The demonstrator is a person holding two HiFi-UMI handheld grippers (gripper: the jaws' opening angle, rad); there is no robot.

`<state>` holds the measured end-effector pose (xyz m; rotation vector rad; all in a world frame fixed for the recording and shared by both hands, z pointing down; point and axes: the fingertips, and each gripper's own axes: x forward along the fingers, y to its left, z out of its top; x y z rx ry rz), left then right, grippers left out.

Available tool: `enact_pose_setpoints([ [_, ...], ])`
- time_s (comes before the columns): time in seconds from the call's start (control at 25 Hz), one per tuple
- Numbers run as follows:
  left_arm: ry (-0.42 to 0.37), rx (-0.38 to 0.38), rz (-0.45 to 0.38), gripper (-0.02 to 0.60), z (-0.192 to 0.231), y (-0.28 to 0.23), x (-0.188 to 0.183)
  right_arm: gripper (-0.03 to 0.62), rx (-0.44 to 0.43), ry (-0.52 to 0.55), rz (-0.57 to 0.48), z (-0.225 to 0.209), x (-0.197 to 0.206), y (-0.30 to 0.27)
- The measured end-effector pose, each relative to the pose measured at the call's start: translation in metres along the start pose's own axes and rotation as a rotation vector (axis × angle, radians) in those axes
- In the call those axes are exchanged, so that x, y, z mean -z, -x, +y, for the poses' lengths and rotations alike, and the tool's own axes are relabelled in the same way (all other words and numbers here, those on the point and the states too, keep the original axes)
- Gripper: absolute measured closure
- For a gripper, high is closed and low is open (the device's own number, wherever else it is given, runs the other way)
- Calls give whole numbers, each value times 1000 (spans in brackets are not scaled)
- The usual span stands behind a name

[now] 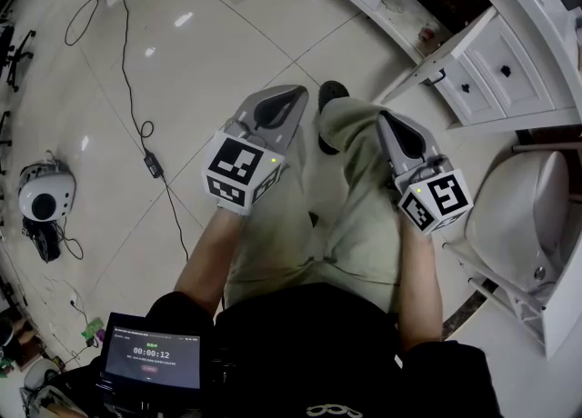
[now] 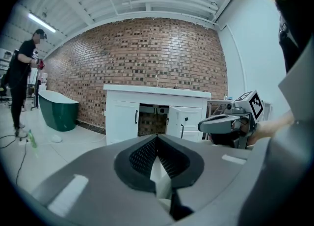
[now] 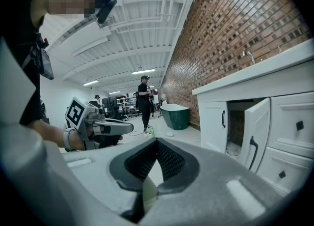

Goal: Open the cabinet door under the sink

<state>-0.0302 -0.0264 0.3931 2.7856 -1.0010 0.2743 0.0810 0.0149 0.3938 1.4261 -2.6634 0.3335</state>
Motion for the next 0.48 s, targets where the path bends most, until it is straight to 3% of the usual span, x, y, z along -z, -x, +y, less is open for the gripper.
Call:
enact_pose_setpoints([
  [0.48, 3, 2, -6, 563, 0, 0, -2, 603, 0, -2, -2, -1, -1, 0],
])
